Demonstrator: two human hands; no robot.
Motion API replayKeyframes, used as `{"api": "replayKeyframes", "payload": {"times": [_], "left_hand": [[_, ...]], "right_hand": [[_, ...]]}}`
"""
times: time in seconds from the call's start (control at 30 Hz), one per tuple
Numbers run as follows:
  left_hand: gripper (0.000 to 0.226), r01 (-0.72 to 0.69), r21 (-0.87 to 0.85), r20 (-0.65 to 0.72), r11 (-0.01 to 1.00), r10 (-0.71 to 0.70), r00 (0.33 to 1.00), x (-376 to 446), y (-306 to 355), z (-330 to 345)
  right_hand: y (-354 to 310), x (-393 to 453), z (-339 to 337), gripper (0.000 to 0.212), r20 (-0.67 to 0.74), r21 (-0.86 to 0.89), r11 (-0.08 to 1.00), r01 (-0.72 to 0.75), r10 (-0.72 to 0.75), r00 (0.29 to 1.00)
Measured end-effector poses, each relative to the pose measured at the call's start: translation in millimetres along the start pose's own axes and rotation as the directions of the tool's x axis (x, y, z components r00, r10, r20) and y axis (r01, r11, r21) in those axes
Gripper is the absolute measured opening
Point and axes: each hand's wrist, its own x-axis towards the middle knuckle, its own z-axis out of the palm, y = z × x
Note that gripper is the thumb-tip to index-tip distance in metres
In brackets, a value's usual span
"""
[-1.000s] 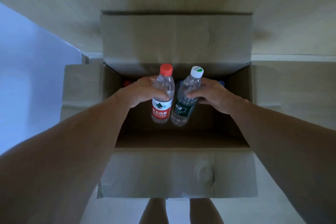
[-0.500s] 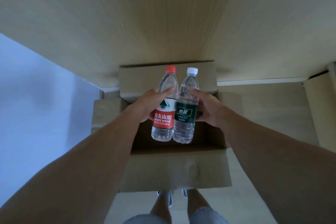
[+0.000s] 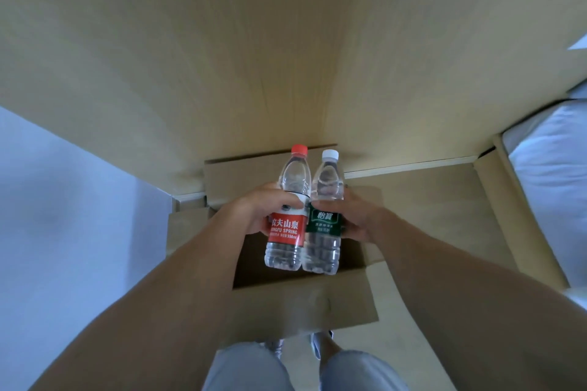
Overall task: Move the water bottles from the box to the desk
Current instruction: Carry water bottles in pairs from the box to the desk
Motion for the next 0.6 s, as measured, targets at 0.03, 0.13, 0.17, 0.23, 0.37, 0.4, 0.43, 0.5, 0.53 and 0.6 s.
{"api": "replayKeyframes", "payload": {"times": [0.03, 0.13, 0.17, 0.23, 0.37, 0.4, 0.43, 0.5, 0.53, 0.6], "left_hand": [[0.040, 0.000, 0.013, 0.017, 1.000, -0.001, 1.000, -4.4, 4.2, 3.1], [0.056, -0.011, 0.051, 0.072, 0.999, 0.007, 0.997, -16.2, 13.9, 8.9], [0.056, -0.017, 0.058, 0.077, 0.998, 0.013, 0.997, -19.7, 16.5, 9.4], [0.051, -0.031, 0.070, 0.071, 0.997, 0.026, 0.997, -25.9, 22.5, 9.9], [0.052, -0.077, 0.143, 0.100, 0.987, 0.063, 0.993, -41.8, 41.2, 16.5], [0.055, -0.090, 0.158, 0.112, 0.983, 0.073, 0.991, -45.9, 45.2, 20.3], [0.059, -0.104, 0.172, 0.125, 0.980, 0.083, 0.989, -49.7, 48.8, 24.9], [0.069, -0.133, 0.192, 0.149, 0.972, 0.105, 0.983, -56.4, 54.9, 37.0], [0.074, -0.143, 0.198, 0.162, 0.970, 0.112, 0.980, -59.1, 57.1, 44.4], [0.083, -0.157, 0.212, 0.201, 0.964, 0.115, 0.973, -63.1, 59.0, 61.9]], "right_hand": [[-0.4, -8.8, 0.1, 0.060, -0.016, 0.010, 1.000, 0.008, -0.008, 1.000], [-2.1, -30.8, 1.4, 0.072, -0.095, 0.047, 0.999, 0.023, -0.018, 0.995], [-2.4, -37.7, 3.1, 0.074, -0.124, 0.066, 0.997, 0.035, -0.026, 0.992], [0.2, -50.3, 6.1, 0.074, -0.199, 0.116, 0.990, 0.076, -0.052, 0.979], [14.2, -78.8, 9.4, 0.073, -0.313, 0.235, 0.962, 0.141, -0.062, 0.948], [18.3, -87.4, 8.9, 0.073, -0.326, 0.269, 0.950, 0.159, -0.066, 0.943], [22.6, -96.6, 8.1, 0.073, -0.345, 0.304, 0.936, 0.180, -0.069, 0.936], [31.2, -114.1, 5.5, 0.073, -0.394, 0.363, 0.904, 0.225, -0.070, 0.917], [35.9, -123.3, 4.2, 0.071, -0.417, 0.383, 0.890, 0.248, -0.073, 0.906], [47.4, -142.0, 0.5, 0.064, -0.458, 0.407, 0.868, 0.284, -0.074, 0.886]]}}
